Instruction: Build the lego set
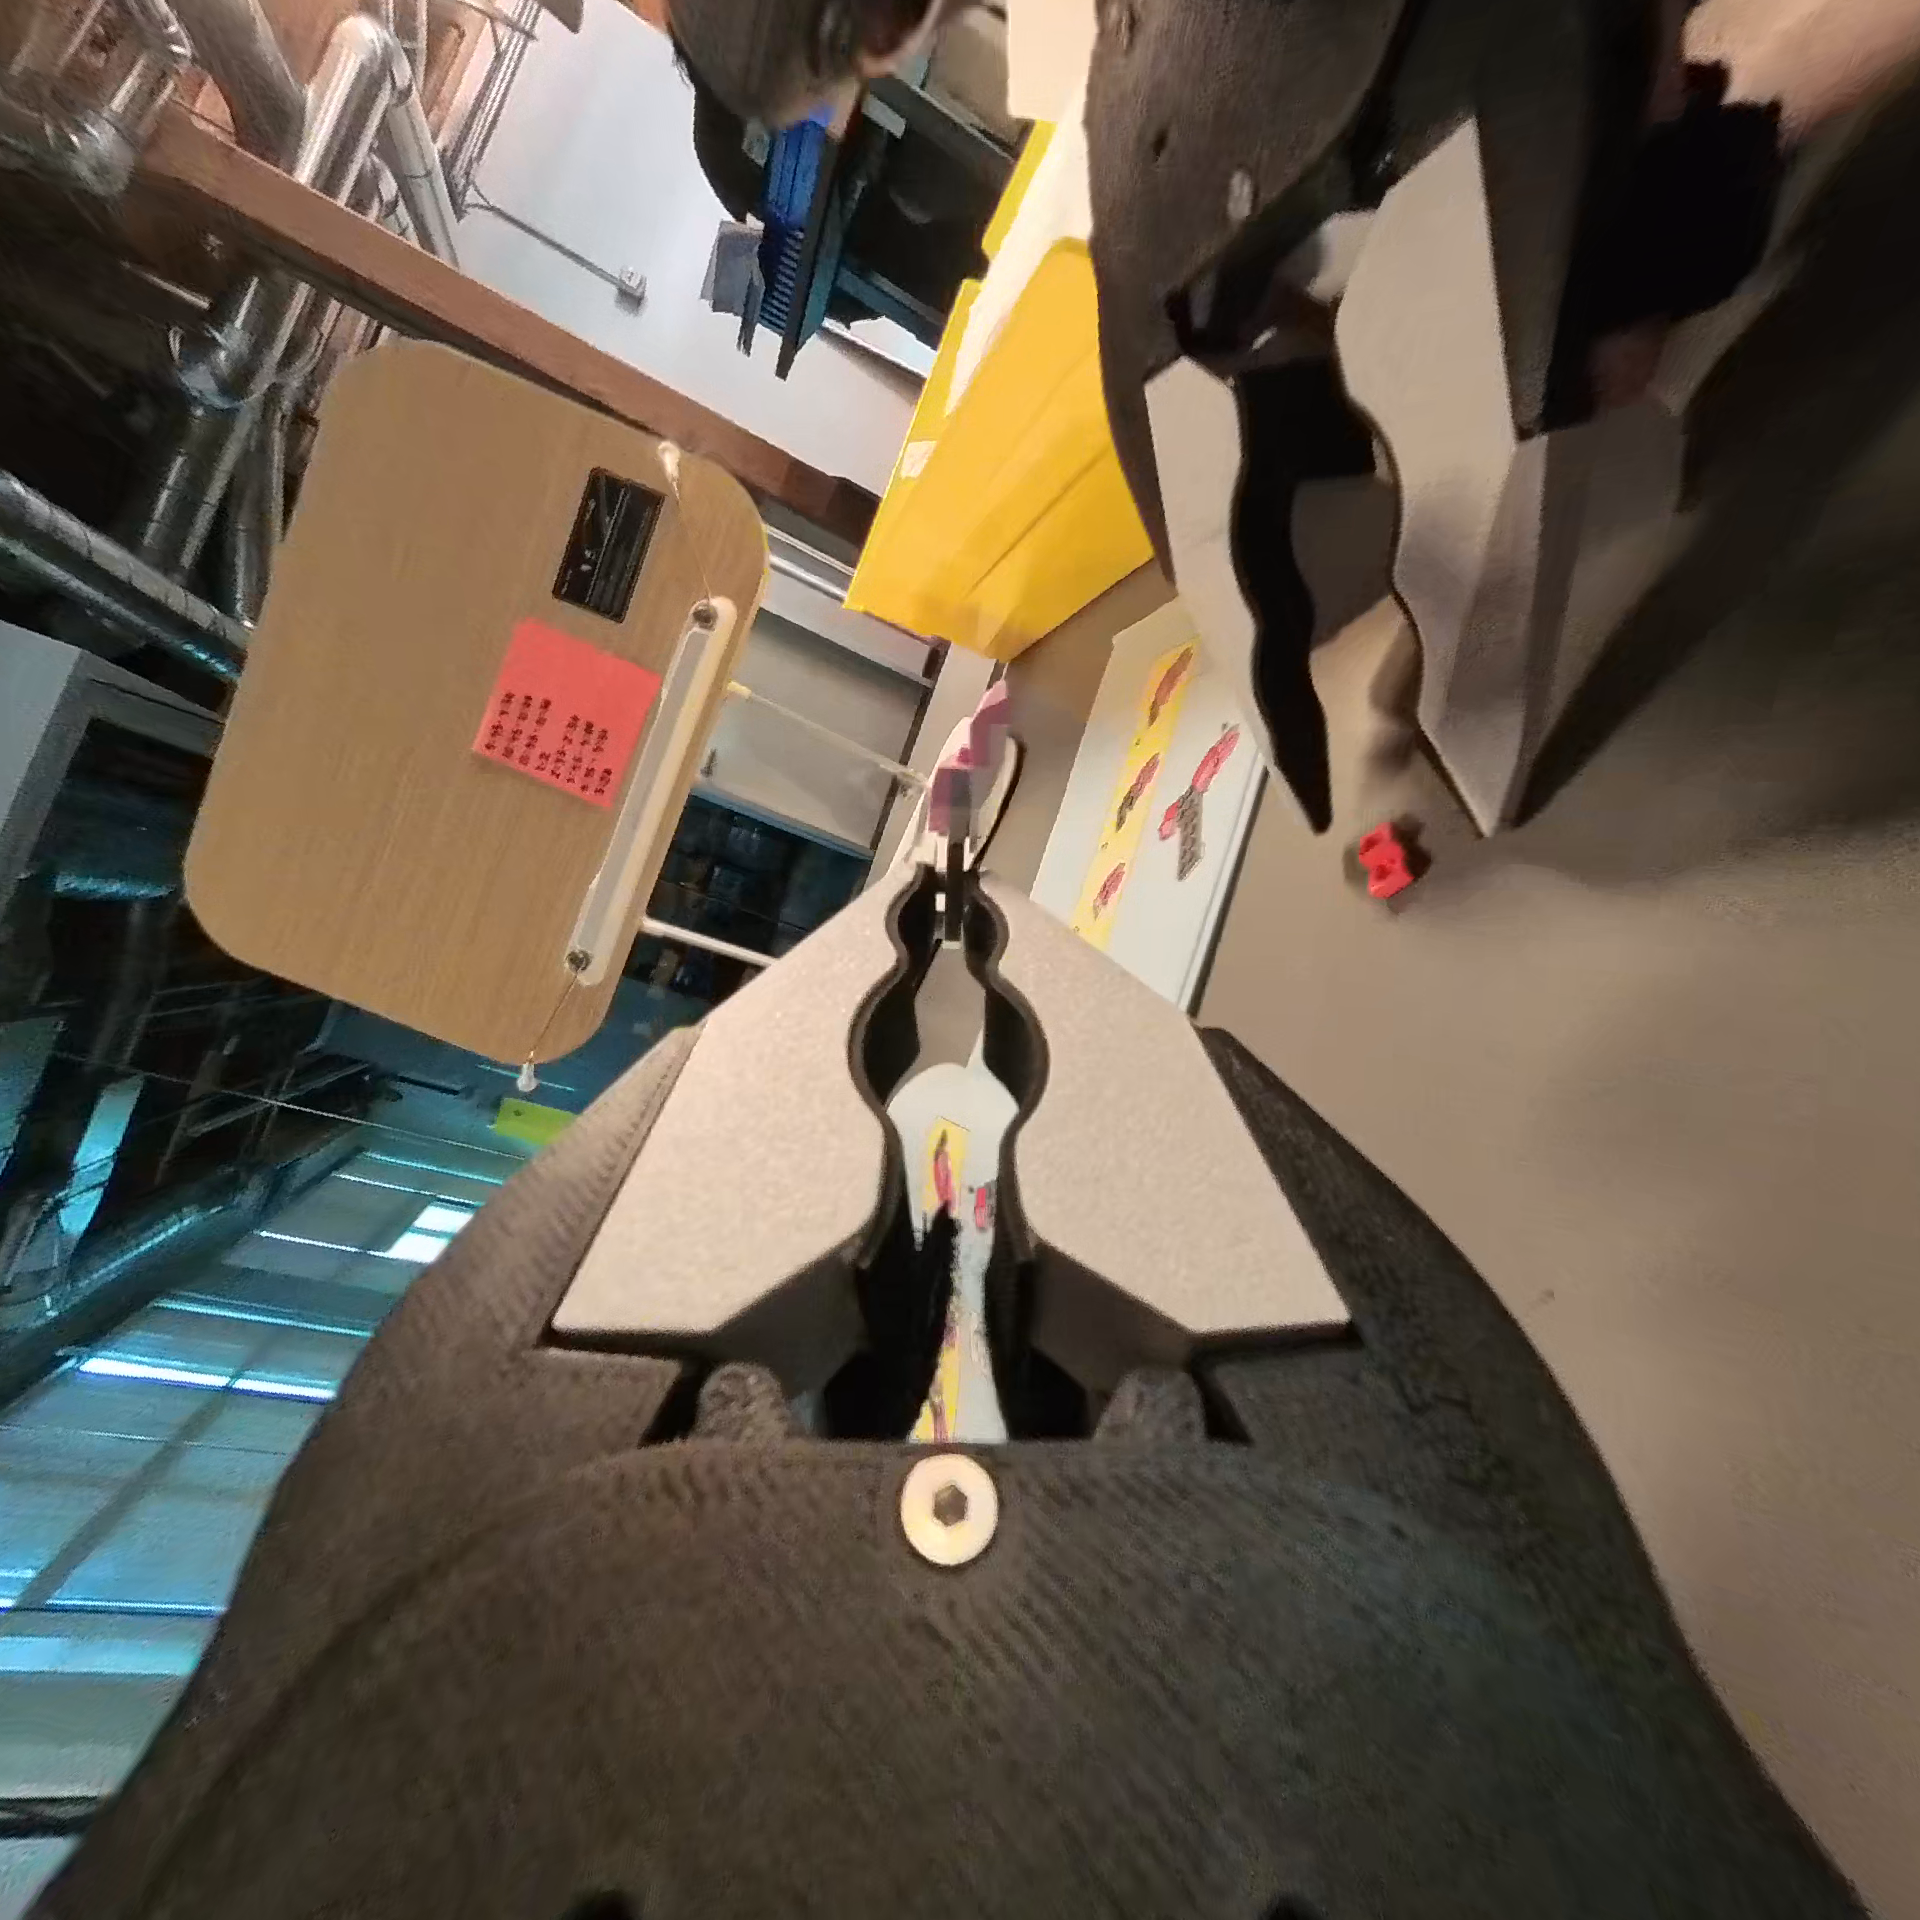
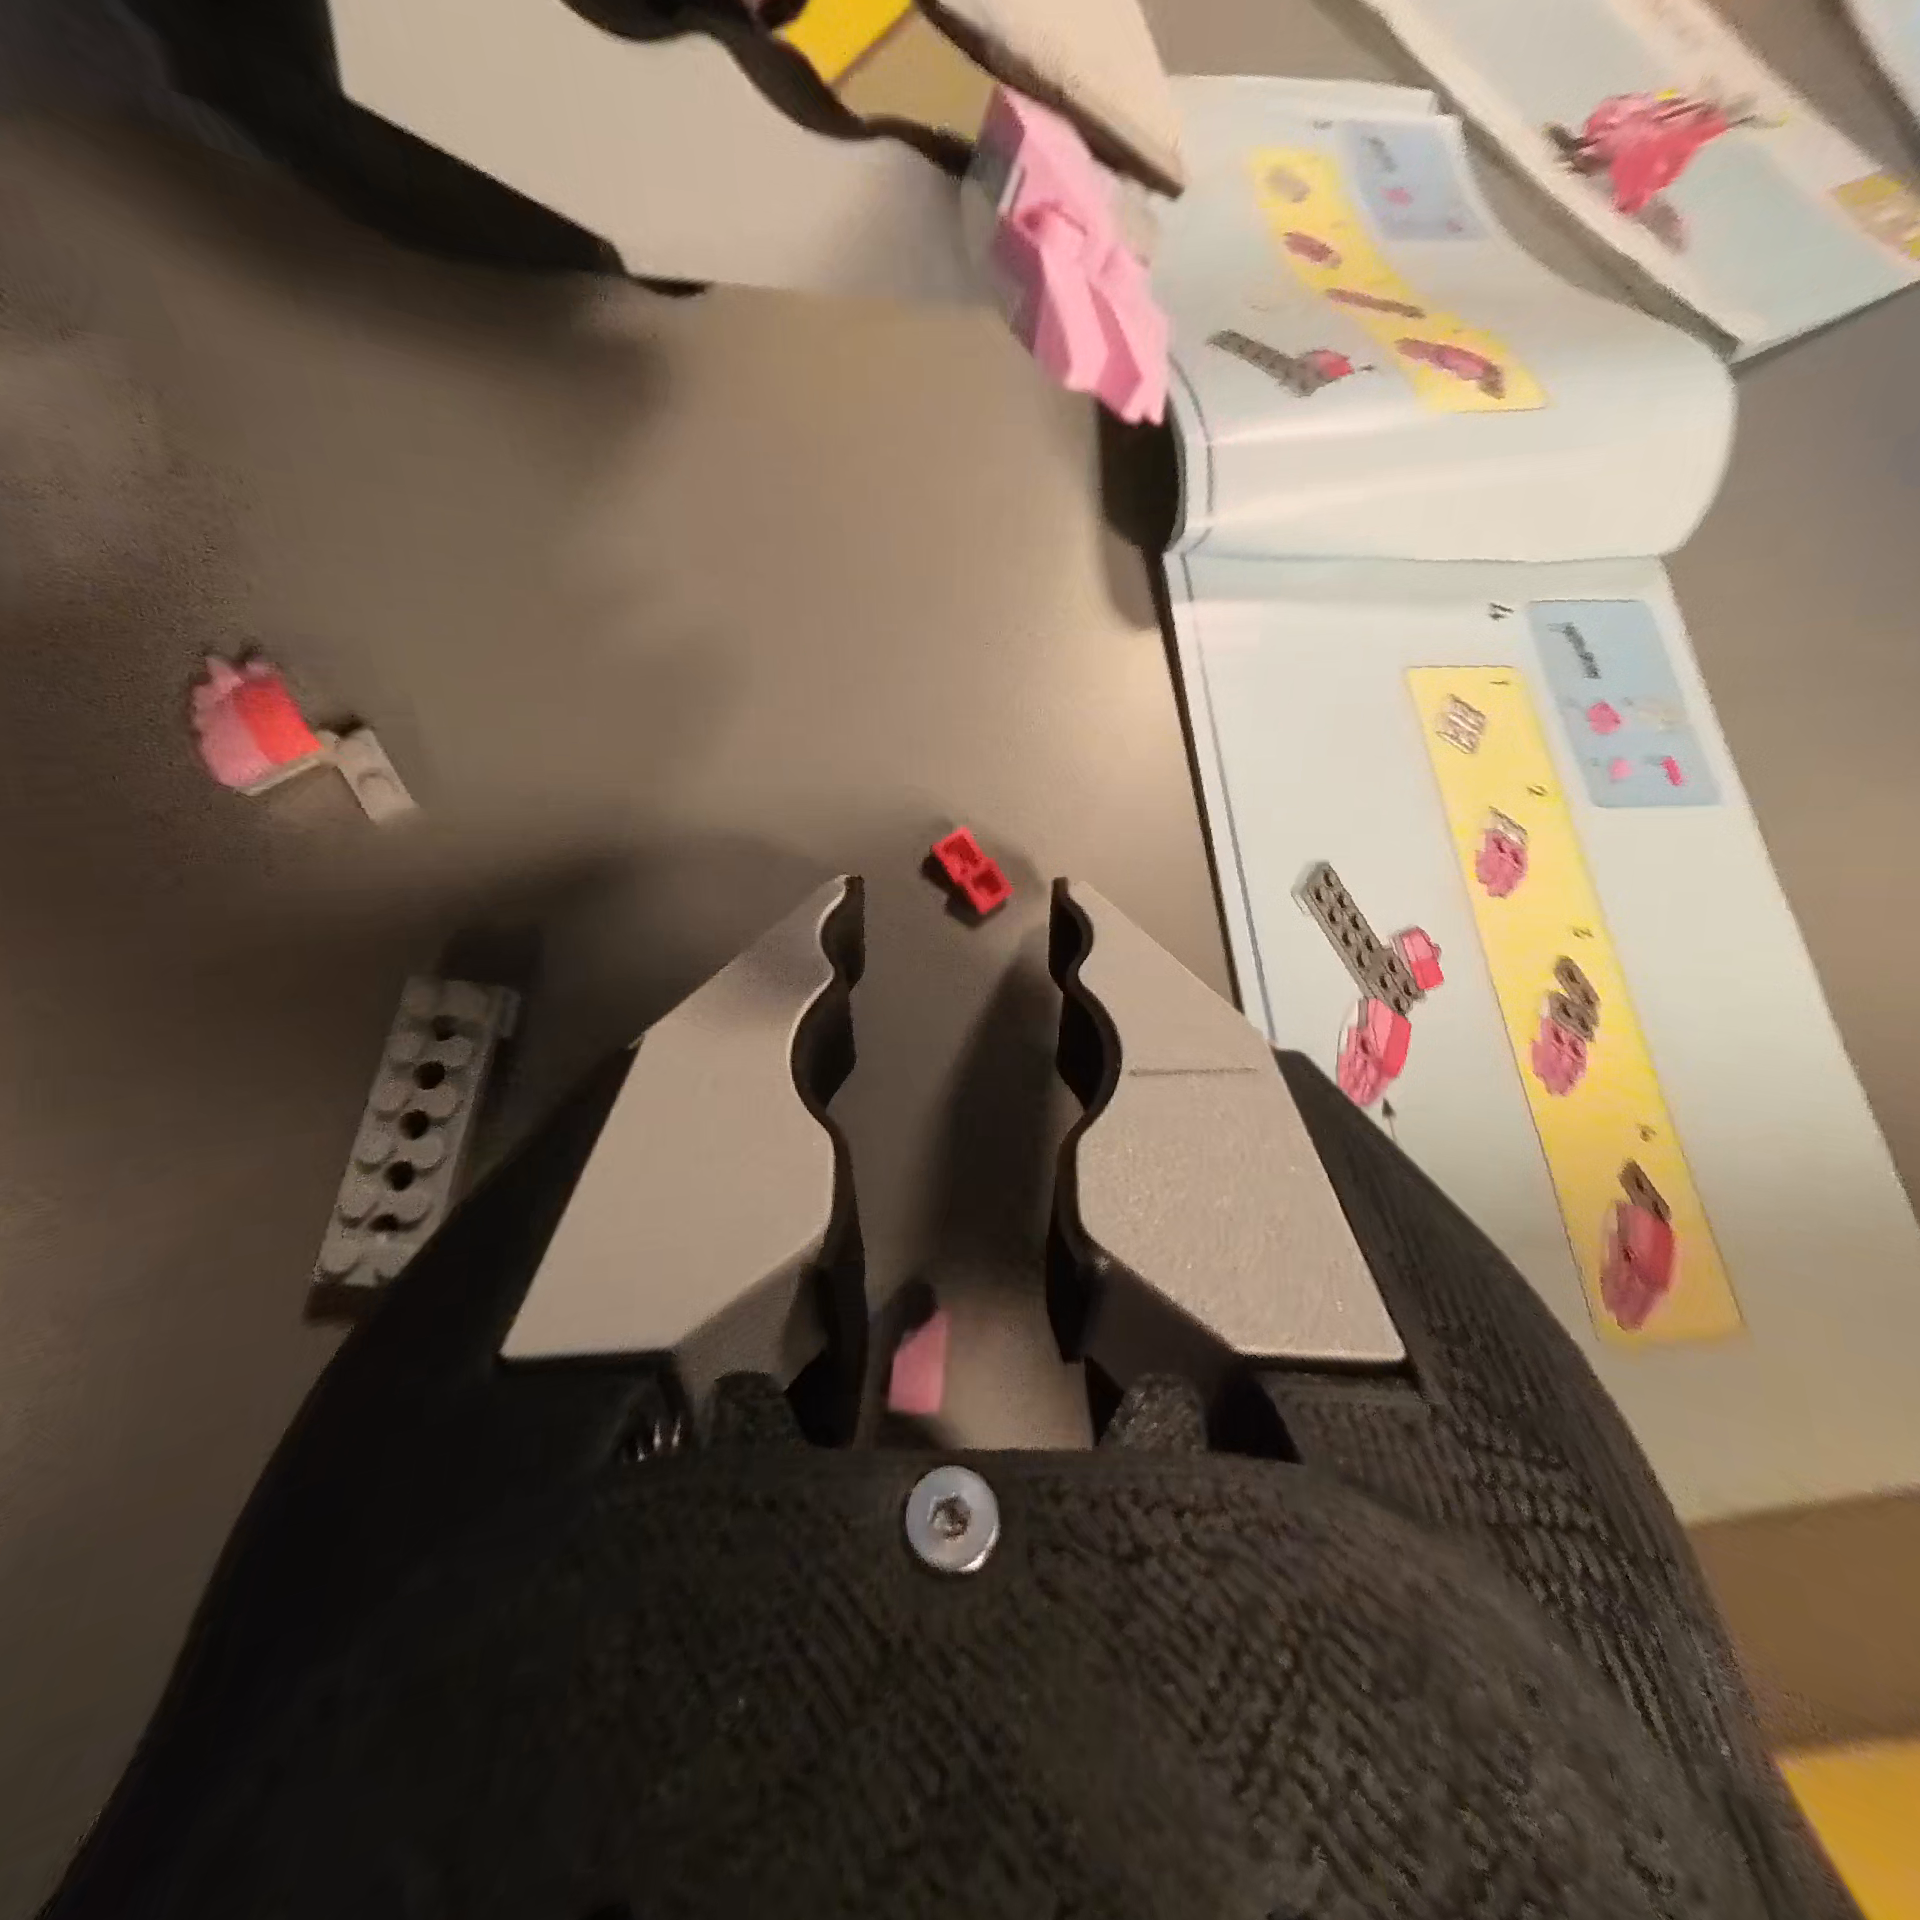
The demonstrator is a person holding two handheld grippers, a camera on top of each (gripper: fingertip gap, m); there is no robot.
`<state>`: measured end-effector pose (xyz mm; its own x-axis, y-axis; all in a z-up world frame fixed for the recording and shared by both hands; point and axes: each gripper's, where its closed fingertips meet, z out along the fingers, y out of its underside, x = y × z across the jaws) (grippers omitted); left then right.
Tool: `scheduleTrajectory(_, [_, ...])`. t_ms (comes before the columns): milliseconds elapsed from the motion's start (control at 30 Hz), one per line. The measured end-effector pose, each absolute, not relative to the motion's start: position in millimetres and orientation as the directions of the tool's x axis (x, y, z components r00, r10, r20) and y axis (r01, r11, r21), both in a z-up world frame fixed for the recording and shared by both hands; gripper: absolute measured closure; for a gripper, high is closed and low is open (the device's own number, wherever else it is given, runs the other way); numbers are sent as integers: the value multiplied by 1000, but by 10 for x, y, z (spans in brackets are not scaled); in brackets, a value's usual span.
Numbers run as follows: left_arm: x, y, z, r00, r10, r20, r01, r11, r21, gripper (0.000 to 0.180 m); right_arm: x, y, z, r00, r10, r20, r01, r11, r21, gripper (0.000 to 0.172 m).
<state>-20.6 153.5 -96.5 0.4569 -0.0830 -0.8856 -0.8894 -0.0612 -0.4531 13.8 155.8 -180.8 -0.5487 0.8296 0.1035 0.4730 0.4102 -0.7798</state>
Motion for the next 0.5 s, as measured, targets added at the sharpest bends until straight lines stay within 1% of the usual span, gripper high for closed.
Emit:
scheduleTrajectory(167, [-288,1526,-931,505,-79,-860,-863,-70,-500,177,126,1501,-1828,-620,785,14,487,399,-777,150])
scheduleTrajectory(233, [-300,1527,-934,512,-81,-855,-859,-71,-507,177,137,1509,-1828,-621,784,24,483,406,-776,161])
scheduleTrajectory(333, [-294,1529,-940,514,-86,-854,-858,-70,-509,177,136,1528,-1829,-606,791,80,466,435,-771,172])
scheduleTrajectory(433, [-290,1527,-942,512,-88,-855,-859,-70,-507,177,127,1527,-1827,-570,816,101,478,429,-766,170])
scheduleTrajectory(500, [-292,1524,-935,512,-86,-855,-859,-69,-507,177,122,1516,-1825,-533,844,61,515,381,-767,161])
